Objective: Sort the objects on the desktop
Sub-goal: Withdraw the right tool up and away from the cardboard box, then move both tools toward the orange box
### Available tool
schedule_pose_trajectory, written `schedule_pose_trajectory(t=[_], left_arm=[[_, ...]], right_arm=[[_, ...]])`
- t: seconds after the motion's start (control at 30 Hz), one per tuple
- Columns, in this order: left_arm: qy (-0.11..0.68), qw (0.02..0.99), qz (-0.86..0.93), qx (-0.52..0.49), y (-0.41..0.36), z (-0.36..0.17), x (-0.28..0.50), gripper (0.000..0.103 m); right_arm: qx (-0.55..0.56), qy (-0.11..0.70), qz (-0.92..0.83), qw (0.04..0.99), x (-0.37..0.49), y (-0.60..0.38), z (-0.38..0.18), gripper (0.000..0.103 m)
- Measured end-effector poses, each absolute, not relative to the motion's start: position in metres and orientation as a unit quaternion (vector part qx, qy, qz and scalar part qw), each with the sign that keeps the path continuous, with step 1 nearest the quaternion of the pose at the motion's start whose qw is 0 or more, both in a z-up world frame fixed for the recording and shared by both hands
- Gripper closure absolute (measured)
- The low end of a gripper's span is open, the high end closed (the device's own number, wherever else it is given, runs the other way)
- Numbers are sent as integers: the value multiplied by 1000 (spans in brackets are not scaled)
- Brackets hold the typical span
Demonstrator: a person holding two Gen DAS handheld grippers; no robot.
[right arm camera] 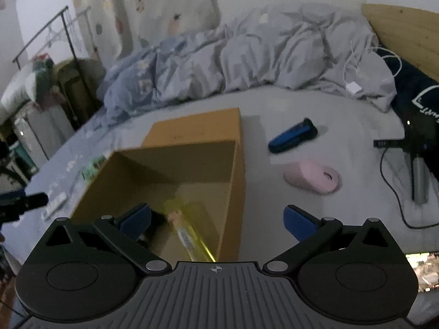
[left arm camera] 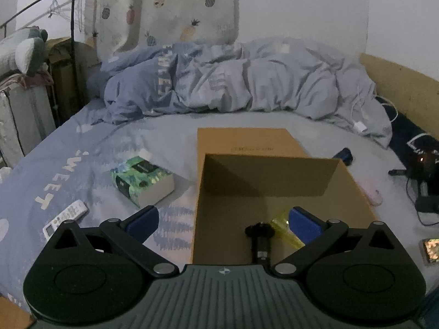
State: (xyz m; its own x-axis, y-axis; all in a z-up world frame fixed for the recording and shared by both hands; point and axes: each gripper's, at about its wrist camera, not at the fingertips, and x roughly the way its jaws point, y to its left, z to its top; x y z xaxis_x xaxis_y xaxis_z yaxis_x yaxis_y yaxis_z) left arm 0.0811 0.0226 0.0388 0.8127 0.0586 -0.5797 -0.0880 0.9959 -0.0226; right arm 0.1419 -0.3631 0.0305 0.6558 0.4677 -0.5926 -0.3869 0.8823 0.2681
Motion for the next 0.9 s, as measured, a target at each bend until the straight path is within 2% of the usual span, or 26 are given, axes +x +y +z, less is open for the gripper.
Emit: schedule_pose_trajectory(t=[0.47,0.9], left_arm=[[253,966,16,-54,40,97,97,0],[207,976,-6,-60,42,141,133,0]], right_arm=[[123,285,271,911,171,-365,108,0],[96,212,299,925,211,-340,188,0]])
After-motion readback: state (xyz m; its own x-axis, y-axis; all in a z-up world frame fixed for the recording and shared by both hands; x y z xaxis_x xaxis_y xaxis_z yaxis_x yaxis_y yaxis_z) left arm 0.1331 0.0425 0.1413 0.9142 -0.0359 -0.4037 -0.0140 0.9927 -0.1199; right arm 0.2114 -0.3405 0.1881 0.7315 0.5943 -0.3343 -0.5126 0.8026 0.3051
